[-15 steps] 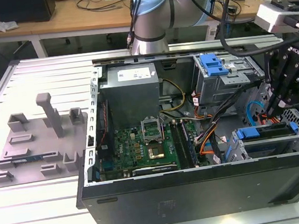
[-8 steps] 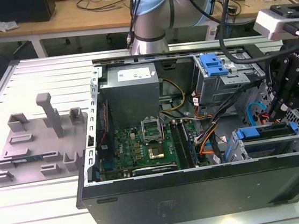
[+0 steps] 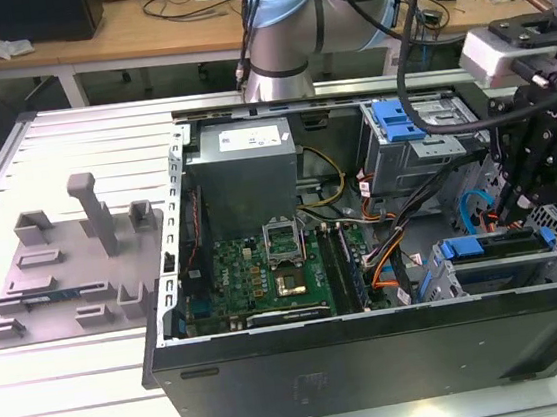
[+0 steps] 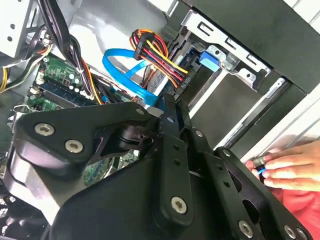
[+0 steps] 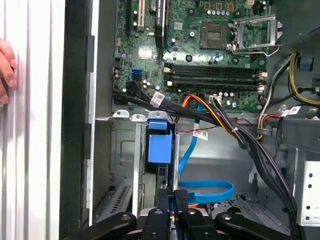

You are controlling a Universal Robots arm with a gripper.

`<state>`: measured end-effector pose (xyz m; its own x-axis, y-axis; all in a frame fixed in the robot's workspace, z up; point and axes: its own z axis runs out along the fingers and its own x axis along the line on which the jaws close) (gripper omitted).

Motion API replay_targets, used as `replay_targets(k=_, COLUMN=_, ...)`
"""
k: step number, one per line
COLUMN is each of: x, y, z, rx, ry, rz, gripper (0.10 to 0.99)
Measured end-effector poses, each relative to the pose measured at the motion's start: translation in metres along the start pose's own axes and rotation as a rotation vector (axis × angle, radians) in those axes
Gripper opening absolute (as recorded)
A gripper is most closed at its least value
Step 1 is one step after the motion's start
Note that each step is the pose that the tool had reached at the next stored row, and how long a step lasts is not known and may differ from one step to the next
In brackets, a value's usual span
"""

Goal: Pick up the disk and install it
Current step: 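Insert the second disk wire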

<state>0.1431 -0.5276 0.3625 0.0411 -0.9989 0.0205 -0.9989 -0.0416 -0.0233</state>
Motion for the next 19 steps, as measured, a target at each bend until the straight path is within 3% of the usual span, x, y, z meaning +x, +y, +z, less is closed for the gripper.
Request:
replay_targets(k=1, x=0.0059, y=0.0035, z=0.0026, rx=0.014, ry=-0.0180, rz=0.001, gripper=0.161)
replay_targets(k=2, x=0.0164, y=0.0096, z=0.0074, rx=0.040, ry=-0.0630, rz=0.002, gripper=0.161)
replay_targets(k=19, x=0.0130, y=0.0097, z=0.0106, rx=0.040, ry=-0.0632, rz=0.003, gripper=0.161)
